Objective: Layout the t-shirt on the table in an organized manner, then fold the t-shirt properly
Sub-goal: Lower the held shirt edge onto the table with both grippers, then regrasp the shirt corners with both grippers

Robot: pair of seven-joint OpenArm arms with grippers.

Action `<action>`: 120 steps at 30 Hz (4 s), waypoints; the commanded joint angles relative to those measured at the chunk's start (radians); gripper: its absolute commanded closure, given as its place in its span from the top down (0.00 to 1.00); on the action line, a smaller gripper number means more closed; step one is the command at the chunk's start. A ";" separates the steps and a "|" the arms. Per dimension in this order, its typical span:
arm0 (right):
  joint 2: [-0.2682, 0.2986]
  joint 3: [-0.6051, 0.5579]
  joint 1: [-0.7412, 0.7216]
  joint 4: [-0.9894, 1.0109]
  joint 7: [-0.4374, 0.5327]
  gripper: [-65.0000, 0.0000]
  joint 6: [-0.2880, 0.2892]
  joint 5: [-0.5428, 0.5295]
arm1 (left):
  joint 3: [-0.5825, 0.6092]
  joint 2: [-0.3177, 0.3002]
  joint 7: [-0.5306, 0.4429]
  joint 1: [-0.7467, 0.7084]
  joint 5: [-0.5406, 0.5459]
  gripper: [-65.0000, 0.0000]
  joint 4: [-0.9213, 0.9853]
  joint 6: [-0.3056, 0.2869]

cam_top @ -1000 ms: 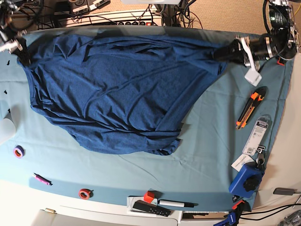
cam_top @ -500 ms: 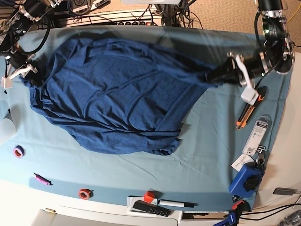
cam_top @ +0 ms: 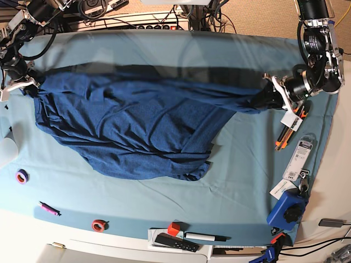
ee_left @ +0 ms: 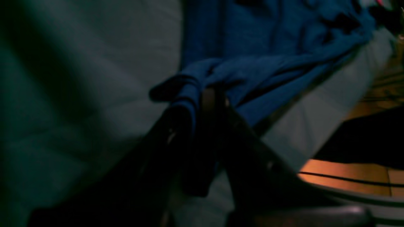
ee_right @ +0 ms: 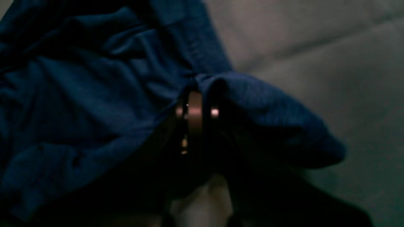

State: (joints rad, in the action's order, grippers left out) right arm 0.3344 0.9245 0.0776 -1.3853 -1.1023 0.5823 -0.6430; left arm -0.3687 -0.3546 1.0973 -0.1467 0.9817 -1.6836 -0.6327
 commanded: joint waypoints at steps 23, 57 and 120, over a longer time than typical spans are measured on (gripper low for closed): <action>0.029 0.005 -0.008 -0.013 -0.007 0.28 -0.002 0.008 | -0.006 -0.014 -0.005 0.008 -0.067 0.49 -0.014 0.014; 0.159 0.088 -0.008 -0.015 -0.132 0.50 -0.044 -0.100 | -0.007 -0.075 -0.021 0.129 0.003 0.49 -0.014 0.007; -0.106 0.307 -0.089 0.306 -0.057 0.49 0.083 -0.362 | -0.007 -0.075 -0.021 0.127 -0.021 0.49 -0.014 0.008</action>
State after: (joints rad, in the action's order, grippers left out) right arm 0.2352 1.2369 -0.0036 -1.0855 -1.1049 0.6823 -0.9970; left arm -0.3687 -0.4129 1.0981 -0.0349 0.9428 -1.6836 -0.6220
